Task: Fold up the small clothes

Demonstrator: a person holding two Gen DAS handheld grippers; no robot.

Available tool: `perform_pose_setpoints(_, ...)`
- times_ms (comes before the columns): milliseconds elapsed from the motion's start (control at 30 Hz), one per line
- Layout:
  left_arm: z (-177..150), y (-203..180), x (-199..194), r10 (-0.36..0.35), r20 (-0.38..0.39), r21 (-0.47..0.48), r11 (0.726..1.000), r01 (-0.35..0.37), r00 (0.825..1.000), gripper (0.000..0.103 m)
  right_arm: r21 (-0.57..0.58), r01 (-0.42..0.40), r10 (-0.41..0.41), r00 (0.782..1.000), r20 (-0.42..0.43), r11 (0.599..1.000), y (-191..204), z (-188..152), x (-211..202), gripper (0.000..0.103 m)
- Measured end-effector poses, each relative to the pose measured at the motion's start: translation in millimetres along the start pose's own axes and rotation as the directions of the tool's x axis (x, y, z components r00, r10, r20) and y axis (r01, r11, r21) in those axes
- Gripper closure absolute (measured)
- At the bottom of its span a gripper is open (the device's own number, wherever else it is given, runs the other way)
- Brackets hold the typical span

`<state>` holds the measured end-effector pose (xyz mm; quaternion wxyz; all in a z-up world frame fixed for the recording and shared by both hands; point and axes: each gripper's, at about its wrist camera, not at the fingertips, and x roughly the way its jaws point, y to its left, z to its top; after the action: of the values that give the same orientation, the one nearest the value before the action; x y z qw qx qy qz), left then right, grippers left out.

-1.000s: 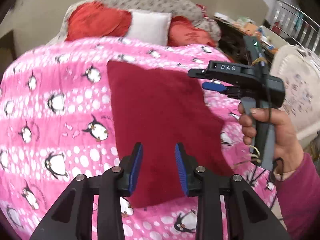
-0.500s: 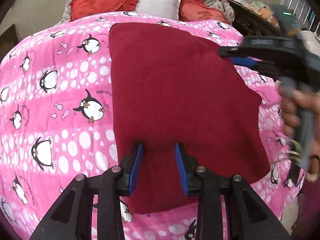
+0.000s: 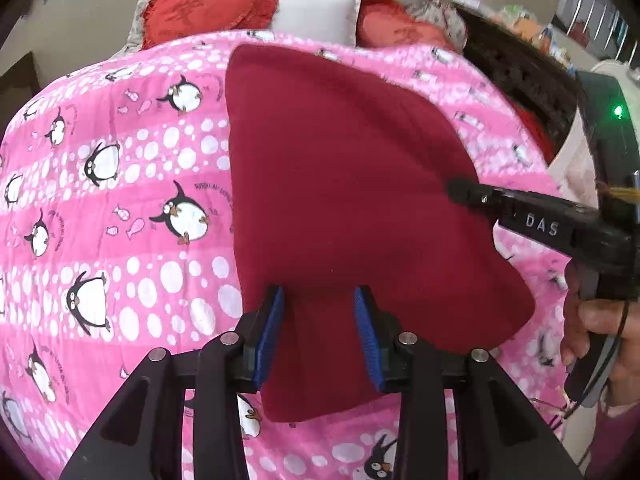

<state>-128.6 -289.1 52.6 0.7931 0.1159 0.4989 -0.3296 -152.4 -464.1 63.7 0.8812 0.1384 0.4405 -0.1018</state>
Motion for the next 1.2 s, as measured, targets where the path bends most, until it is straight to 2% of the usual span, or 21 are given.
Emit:
perform_pose_setpoints(67,-1,-3,5,0.031,-0.007,0.024,0.999,-0.031,0.999,0.086,0.033,-0.023,0.022,1.000,0.018,0.999,-3,-1,-1,0.085)
perform_pose_setpoints(100,-2,-5,5,0.041,-0.004,0.034,0.999,-0.040,0.999,0.085,0.049,-0.037,0.036,0.999,0.024,0.998,-3,-1,-7,0.074)
perform_pose_setpoints(133,-3,-6,5,0.044,-0.001,0.041,0.998,-0.044,0.999,0.085,0.067,-0.046,0.044,0.999,0.030,0.997,-3,0,-15,0.070)
perform_pose_setpoints(200,-3,-6,5,0.046,-0.001,0.041,0.998,-0.046,0.999,0.085,0.062,-0.040,0.036,0.997,0.063,0.997,4,-3,-35,0.070)
perform_pose_setpoints(300,-2,-5,5,0.038,-0.002,0.022,0.999,-0.038,0.999,0.085,-0.017,-0.078,0.080,0.994,0.071,0.997,24,-15,-55,0.070)
perform_pose_setpoints(433,-3,-5,5,0.040,0.006,0.014,0.999,-0.040,0.999,0.085,-0.031,-0.085,0.086,0.995,0.045,0.996,32,-28,-50,0.070)
perform_pose_setpoints(467,-3,-5,5,0.041,0.008,0.014,0.999,-0.041,0.999,0.085,-0.028,-0.070,0.072,0.996,0.045,0.997,30,-29,-44,0.074)
perform_pose_setpoints(500,-3,-5,4,0.040,0.010,0.014,0.999,-0.040,0.999,0.085,-0.022,-0.041,0.042,0.997,0.058,0.999,25,-30,-38,0.082)
perform_pose_setpoints(567,-3,-6,4,0.035,0.011,0.016,0.999,-0.035,0.999,0.085,-0.006,0.011,-0.011,0.998,0.059,1.000,14,-33,-25,0.087)
perform_pose_setpoints(633,-4,-7,4,0.040,0.009,0.022,0.999,-0.040,0.999,0.085,0.066,-0.034,0.033,0.999,0.018,0.997,1,-37,-14,0.087)
perform_pose_setpoints(667,-4,-7,4,0.040,0.009,0.022,0.999,-0.040,0.999,0.085,0.071,-0.044,0.043,0.999,0.023,0.996,0,-39,-15,0.087)
perform_pose_setpoints(767,-3,-5,5,0.036,0.008,0.013,0.999,-0.036,0.999,0.085,0.021,-0.029,0.029,0.999,0.016,0.999,9,-35,-29,0.087)
perform_pose_setpoints(933,-3,-4,5,0.035,0.008,0.010,0.999,-0.035,0.999,0.084,0.034,-0.066,0.062,0.991,0.120,0.997,18,-16,-61,0.075)
perform_pose_setpoints(1100,-1,-3,6,0.025,0.002,0.002,1.000,-0.025,1.000,0.084,0.054,-0.026,0.020,0.994,0.107,0.998,20,-1,-41,0.075)
perform_pose_setpoints(1200,-1,-3,8,0.027,0.002,0.009,1.000,-0.027,1.000,0.084,0.090,0.008,-0.013,0.999,0.051,0.996,10,-5,-15,0.075)
